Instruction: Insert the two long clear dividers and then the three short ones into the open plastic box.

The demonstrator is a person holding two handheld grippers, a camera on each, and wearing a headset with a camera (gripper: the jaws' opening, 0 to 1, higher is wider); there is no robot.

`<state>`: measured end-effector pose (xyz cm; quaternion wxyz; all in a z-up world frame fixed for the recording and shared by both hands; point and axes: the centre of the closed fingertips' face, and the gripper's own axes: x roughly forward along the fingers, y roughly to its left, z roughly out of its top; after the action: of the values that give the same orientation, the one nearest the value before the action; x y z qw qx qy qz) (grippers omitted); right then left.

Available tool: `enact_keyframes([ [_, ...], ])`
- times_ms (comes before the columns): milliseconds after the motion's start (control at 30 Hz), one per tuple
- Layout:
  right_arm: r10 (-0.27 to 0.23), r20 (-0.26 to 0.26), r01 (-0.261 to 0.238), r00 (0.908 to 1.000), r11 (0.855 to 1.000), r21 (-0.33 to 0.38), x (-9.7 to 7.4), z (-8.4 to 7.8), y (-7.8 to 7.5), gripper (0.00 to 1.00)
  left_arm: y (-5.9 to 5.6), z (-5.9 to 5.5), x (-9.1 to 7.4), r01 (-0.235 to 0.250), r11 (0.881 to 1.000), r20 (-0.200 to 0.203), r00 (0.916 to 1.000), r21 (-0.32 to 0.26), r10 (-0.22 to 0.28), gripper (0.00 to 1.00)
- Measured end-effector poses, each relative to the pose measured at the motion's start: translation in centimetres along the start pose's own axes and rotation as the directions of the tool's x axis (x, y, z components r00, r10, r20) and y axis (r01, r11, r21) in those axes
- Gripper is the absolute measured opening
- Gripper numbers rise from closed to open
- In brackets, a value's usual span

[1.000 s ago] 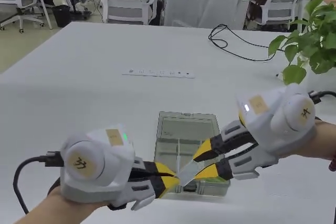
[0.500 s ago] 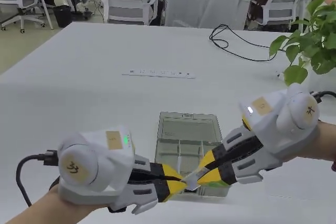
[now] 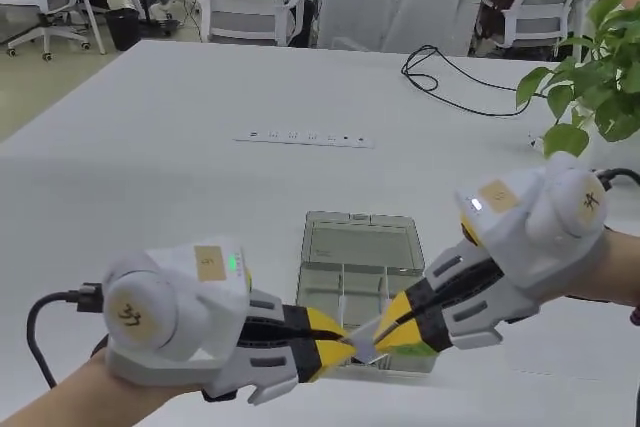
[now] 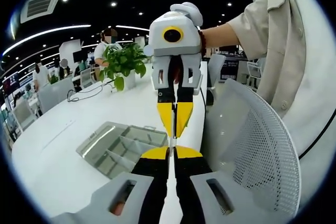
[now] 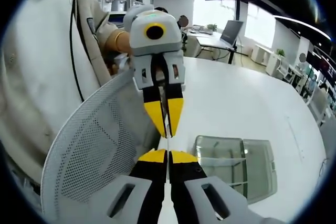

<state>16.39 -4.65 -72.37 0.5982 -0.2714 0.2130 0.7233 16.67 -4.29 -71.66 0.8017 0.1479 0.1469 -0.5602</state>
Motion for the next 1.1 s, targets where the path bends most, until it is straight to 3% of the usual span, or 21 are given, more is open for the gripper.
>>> enact_keyframes([
  [167, -0.032, -0.008, 0.033, 0.9994, 0.999, 0.015, -0.1, -0.1, -0.6, 0.02, 0.2, -0.1, -0.2, -0.030, 0.999, 0.006, 0.9995, -0.016, 0.030, 0.10],
  [467, -0.100, -0.018, 0.101, 0.9948, 0.994, 0.031, -0.2, -0.3, -2.2, 0.02, 1.2, -0.6, -0.9, -0.108, 0.991, 0.015, 0.9939, -0.076, 0.109, 0.17],
  [833, -0.184, -0.030, 0.186, 0.9825, 0.980, 0.068, 0.3, -0.4, -4.7, 0.02, 2.5, -1.6, -1.9, -0.207, 0.965, 0.012, 0.9772, -0.160, 0.212, 0.29],
  [1100, -0.233, -0.058, 0.237, 0.9708, 0.967, 0.090, 0.7, -1.1, -6.6, 0.02, 3.1, -2.0, -1.8, -0.247, 0.949, 0.001, 0.9677, -0.194, 0.252, 0.36],
])
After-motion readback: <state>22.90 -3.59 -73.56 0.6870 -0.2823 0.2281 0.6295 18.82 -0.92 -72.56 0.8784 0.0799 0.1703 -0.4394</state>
